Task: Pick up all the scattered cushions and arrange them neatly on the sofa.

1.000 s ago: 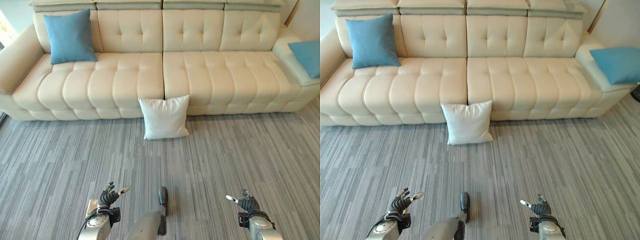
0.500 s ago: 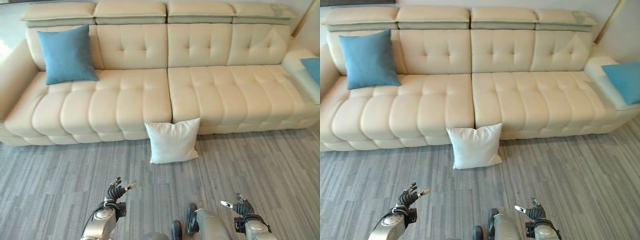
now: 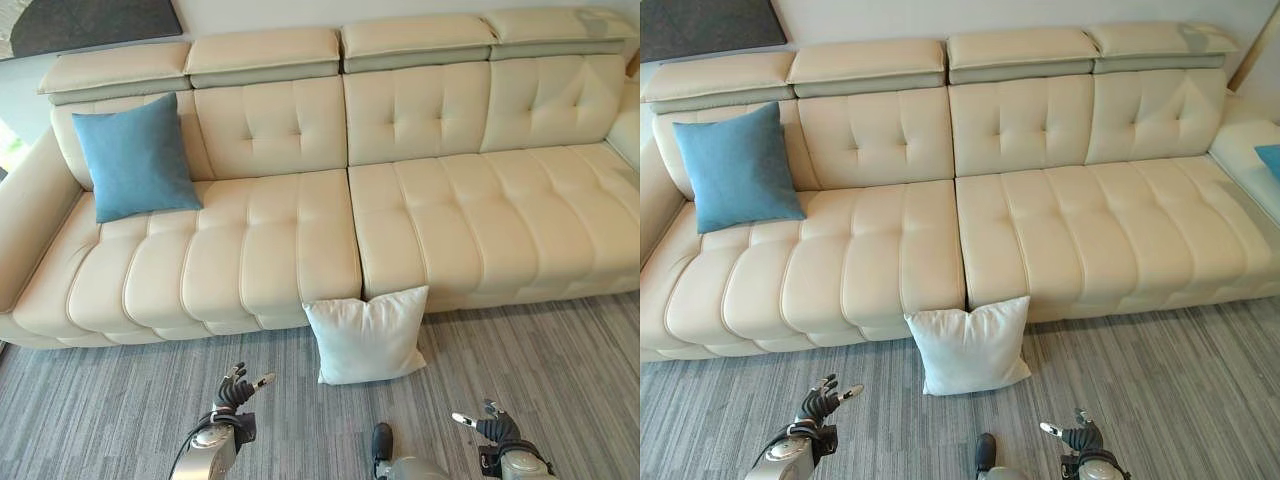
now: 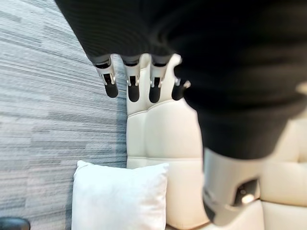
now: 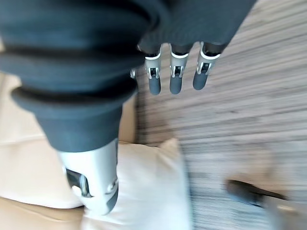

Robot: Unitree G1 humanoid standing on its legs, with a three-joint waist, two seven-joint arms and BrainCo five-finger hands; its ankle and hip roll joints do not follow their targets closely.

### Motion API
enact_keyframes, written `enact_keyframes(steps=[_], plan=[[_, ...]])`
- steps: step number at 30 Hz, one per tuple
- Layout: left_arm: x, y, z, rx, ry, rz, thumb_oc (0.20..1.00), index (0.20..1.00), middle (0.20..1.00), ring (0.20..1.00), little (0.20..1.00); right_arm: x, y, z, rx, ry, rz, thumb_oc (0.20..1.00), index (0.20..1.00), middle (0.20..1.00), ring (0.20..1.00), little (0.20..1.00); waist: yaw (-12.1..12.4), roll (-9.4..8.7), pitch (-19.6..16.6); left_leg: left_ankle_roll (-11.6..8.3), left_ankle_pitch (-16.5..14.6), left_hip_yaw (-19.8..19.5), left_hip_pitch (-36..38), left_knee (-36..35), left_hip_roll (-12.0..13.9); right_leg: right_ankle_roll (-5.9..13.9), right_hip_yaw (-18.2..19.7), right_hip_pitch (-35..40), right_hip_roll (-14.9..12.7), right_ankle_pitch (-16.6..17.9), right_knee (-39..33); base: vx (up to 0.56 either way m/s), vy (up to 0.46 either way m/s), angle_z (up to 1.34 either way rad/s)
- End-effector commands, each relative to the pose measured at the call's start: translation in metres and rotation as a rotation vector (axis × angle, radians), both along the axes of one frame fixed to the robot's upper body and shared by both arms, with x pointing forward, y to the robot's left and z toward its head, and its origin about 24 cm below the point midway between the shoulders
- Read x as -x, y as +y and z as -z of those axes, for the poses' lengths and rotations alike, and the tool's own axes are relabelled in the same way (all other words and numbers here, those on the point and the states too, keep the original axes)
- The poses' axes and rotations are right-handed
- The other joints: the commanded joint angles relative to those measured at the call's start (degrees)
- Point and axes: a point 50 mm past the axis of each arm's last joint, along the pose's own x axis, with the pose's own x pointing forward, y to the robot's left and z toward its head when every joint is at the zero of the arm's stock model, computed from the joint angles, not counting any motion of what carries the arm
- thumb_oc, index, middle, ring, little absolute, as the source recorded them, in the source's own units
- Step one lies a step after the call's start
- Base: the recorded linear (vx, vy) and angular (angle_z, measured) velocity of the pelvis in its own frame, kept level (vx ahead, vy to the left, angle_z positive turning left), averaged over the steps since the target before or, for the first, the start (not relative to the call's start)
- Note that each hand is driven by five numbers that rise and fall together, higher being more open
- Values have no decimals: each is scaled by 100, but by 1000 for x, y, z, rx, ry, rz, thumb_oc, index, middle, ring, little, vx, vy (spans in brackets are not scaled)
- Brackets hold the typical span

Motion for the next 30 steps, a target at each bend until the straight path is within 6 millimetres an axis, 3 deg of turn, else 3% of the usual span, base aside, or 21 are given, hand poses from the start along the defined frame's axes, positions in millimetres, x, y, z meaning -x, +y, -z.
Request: enact_keyframes(steps=[1,4,7,8,10,13,19,22,25,29,30], plan=[[-11,7,-14,-43,-82,34,1000,1000,1000,1000,1000,-11,-18,-15,43,-74,17,1000,1000,1000,1000,1000,-105,-3,105,99,948,-31,-79,658,-45,525,20,140,-56,-908,158,122,-203,-14],[-13,8,-15,-43,-89,27,1000,1000,1000,1000,1000,-9,-19,-13,44,-62,20,1000,1000,1000,1000,1000,-103,-39,145,132,940,58,-298,972,10,481,9,180,-58,-982,197,82,-141,-4],[-13,6,-15,-37,-87,30,1000,1000,1000,1000,1000,-8,-20,-13,52,-53,21,1000,1000,1000,1000,1000,-89,-61,166,242,676,72,-510,736,-93,509,20,236,-109,-1001,188,89,-73,-2],[-11,6,-13,-38,-75,33,1000,1000,1000,1000,1000,-8,-21,-13,55,-48,19,1000,1000,1000,1000,1000,-85,-75,140,386,341,97,-545,11,-242,581,26,294,-147,-997,121,127,-15,2],[-9,4,-12,-41,-64,48,1000,1000,1000,1000,1000,-6,-21,-12,59,-45,15,1000,1000,1000,1000,1000,-109,-27,116,403,539,32,-539,-925,-319,624,-11,373,-126,-989,64,140,7,6],[-6,2,-9,-62,-43,79,1000,1000,1000,1000,1000,-6,-19,-11,80,-31,-10,1000,1000,1000,1000,1000,-53,120,152,235,1453,-276,-915,-1844,-502,590,-5,590,29,-1069,32,141,54,7],[4,4,-3,-59,-5,72,1000,1000,1000,1000,1000,-5,-12,-8,92,4,-79,1000,1000,1000,1000,1000,-11,44,-44,382,1207,-291,-556,-1909,-485,633,57,698,16,-1362,314,172,130,-8],[5,11,-2,-86,11,68,1000,1000,1000,1000,1000,-6,-2,-3,55,10,-89,1000,1000,1000,1000,1000,73,-66,-32,566,938,-37,-256,-1909,-418,817,1,381,-152,-1504,1285,113,159,-29],[2,12,-1,-93,18,68,1000,1000,1000,1000,1000,-8,3,0,49,20,-98,1000,1000,1000,1000,1000,84,-92,29,612,879,37,-176,-1909,-399,926,55,59,-222,-1525,1845,24,77,-66],[-9,13,-1,-113,19,100,1000,1000,1000,1000,1000,-9,4,3,45,35,-68,1000,1000,1000,1000,1000,14,-63,56,628,770,88,-193,-1909,-274,932,369,-222,-389,-1080,1369,41,-29,-13],[-11,14,0,-123,29,111,1000,1000,1000,1000,1000,-9,2,3,55,42,-58,1000,1000,1000,1000,1000,-27,-61,90,627,730,141,-154,-1909,-194,974,548,-416,-505,-753,1030,29,-51,-25]])
